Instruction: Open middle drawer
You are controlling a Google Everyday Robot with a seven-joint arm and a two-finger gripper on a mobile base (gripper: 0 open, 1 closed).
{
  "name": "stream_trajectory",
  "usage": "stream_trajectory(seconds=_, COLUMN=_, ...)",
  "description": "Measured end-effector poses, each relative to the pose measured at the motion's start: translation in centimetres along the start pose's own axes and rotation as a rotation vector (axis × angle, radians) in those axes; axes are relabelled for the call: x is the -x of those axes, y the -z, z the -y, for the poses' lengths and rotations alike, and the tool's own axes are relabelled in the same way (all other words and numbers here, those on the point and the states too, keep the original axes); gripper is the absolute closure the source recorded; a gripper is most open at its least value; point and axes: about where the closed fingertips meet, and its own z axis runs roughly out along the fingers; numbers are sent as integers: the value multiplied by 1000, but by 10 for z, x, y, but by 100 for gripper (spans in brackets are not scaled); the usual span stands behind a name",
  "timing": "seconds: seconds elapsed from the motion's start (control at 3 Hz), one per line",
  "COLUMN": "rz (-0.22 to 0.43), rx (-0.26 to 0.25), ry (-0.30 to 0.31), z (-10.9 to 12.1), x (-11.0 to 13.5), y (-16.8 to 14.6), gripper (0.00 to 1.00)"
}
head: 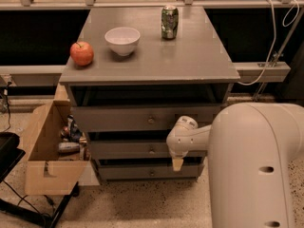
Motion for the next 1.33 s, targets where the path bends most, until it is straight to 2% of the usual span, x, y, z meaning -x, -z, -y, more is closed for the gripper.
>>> stream_trajectory(seconds=0.33, rz=11, rx=24, ry=-16, z=-2, x=-2, y=-6, gripper=41)
stream_trajectory(seconds=1.0, rz=11, rx=24, ry=-16, z=0, x=-2, y=0, gripper=87)
stream_trajectory(seconds=1.33, rz=11, rx=24, ry=-16, z=0, x=-2, y=0, gripper=100)
